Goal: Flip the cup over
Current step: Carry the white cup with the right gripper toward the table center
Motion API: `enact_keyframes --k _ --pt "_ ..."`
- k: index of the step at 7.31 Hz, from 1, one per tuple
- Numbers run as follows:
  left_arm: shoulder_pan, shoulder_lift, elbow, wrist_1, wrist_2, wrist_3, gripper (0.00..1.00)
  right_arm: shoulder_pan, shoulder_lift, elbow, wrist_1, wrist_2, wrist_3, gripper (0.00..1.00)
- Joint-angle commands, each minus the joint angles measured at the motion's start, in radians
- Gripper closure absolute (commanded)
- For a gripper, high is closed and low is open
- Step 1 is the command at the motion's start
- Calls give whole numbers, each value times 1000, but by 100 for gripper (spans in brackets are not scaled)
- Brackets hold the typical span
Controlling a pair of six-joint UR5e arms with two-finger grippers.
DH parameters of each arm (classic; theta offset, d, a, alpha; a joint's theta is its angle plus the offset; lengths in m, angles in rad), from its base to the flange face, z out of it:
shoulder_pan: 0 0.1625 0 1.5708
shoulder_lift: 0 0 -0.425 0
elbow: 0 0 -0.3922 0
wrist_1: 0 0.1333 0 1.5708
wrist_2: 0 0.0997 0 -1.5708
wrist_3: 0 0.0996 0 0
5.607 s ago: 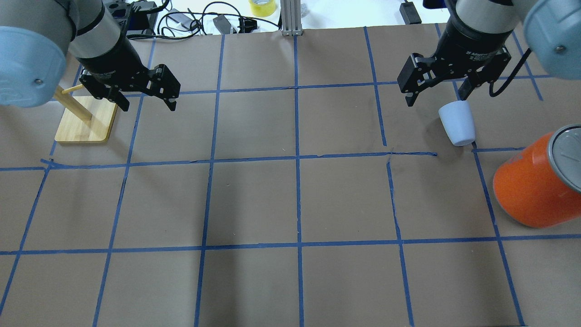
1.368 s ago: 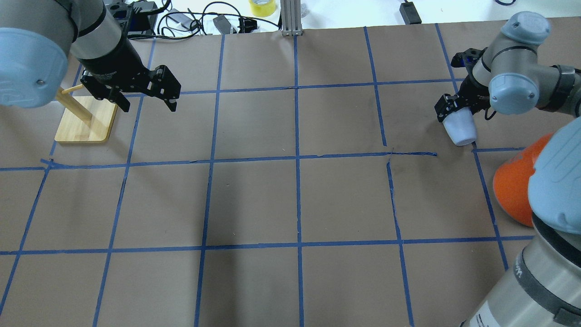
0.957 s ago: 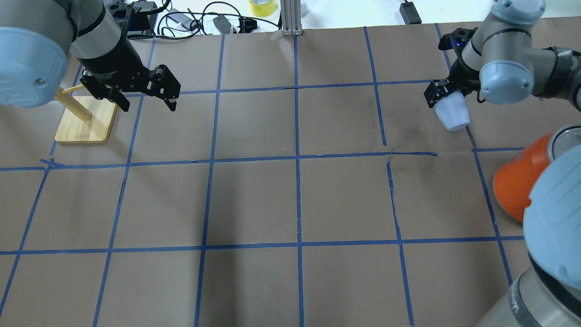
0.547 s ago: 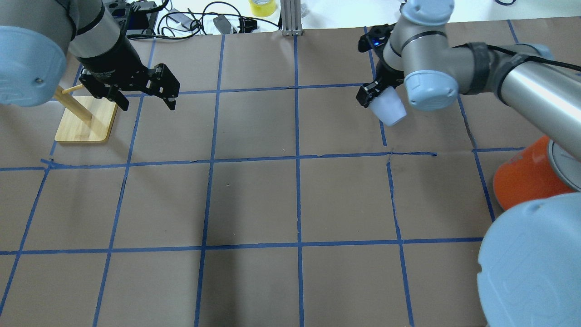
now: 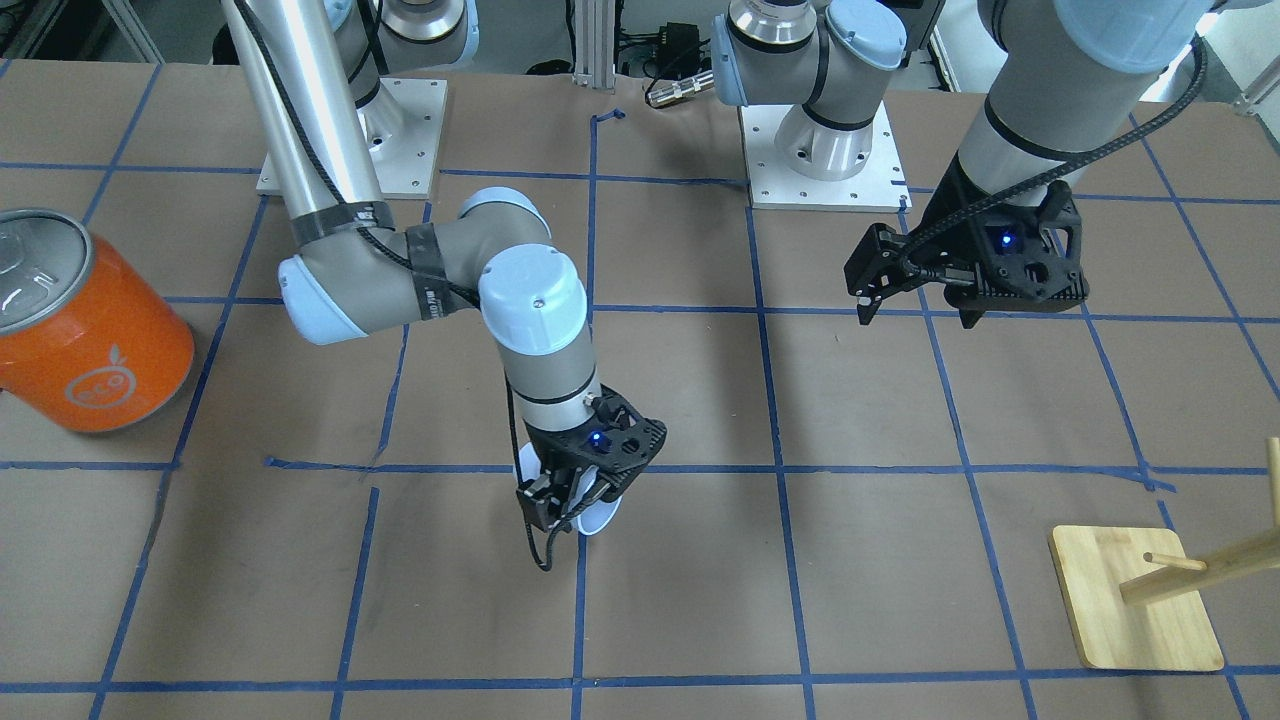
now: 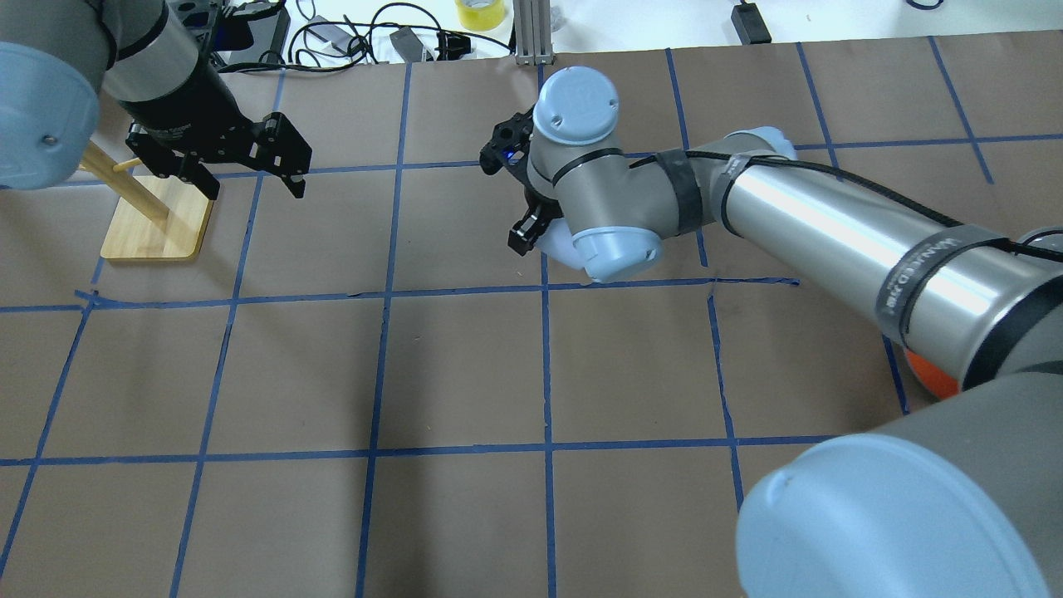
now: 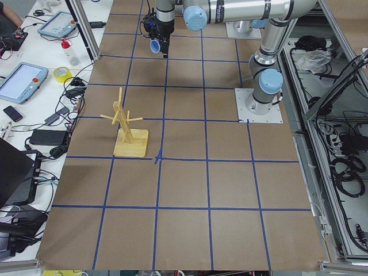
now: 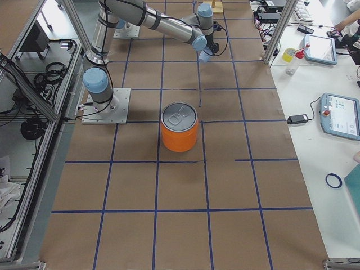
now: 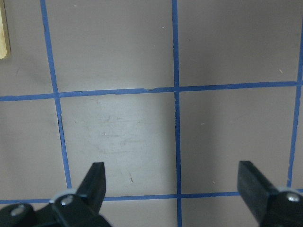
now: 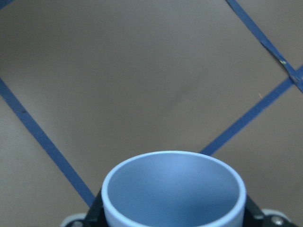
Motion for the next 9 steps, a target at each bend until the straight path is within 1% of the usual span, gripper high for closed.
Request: enact_keyframes --k 1,2,5,6,7,8,9 --pt "4 0 0 0 0 2 0 67 17 0 -35 8 -121 100" --pt "4 -1 -2 0 3 2 0 89 17 0 -37 11 -187 100" --pt "10 -4 -8 -2 3 2 0 90 22 14 -23 12 -359 98" --pt "11 -7 -8 -3 3 2 0 90 25 15 -21 12 -404 90" --pt "11 -7 -8 -6 3 1 0 90 29 17 -20 12 -412 80" --pt "11 -12 -8 -2 3 2 0 90 32 17 -20 14 -410 66" --pt "11 -21 -10 0 0 2 0 89 34 17 -20 34 -412 29"
